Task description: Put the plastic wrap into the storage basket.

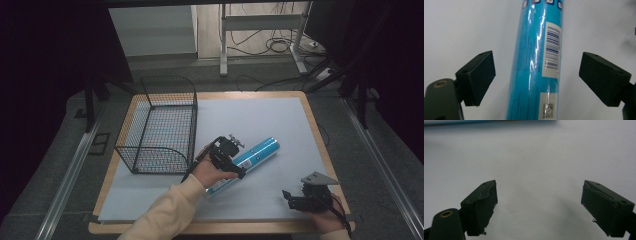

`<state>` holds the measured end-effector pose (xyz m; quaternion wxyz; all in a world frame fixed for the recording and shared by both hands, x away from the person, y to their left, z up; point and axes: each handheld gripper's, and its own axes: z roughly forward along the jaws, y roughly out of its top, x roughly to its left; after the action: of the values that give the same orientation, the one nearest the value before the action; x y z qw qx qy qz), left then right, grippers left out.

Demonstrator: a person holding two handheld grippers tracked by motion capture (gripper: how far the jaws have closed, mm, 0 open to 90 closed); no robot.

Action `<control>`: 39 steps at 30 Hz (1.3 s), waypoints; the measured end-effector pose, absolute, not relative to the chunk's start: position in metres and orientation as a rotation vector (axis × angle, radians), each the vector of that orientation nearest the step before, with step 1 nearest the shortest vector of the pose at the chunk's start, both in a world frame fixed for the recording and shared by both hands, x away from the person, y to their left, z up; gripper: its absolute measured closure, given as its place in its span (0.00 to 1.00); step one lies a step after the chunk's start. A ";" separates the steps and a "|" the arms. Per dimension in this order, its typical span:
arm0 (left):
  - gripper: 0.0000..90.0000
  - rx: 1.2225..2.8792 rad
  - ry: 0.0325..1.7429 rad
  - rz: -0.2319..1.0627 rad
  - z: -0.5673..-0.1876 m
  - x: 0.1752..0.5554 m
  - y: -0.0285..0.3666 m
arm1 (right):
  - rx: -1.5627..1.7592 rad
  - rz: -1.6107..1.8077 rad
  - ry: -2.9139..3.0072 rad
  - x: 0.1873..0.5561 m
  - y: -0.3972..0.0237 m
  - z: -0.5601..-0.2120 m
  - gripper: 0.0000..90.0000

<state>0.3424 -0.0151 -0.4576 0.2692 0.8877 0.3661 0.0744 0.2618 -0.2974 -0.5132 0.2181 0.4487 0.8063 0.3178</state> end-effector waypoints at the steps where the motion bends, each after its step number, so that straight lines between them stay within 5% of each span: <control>1: 0.15 2.393 0.987 0.201 -0.458 0.342 -0.015 | 1.241 0.880 2.233 0.262 -0.297 -0.513 0.15; 39: 0.23 2.567 1.030 0.112 -0.494 0.374 -0.056 | 1.224 0.880 2.230 0.261 -0.297 -0.513 0.15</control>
<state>0.3742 -0.0561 -0.4941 0.1857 0.9112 0.3655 0.0398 0.2612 -0.2966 -0.5128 0.2231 0.4432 0.8076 0.3188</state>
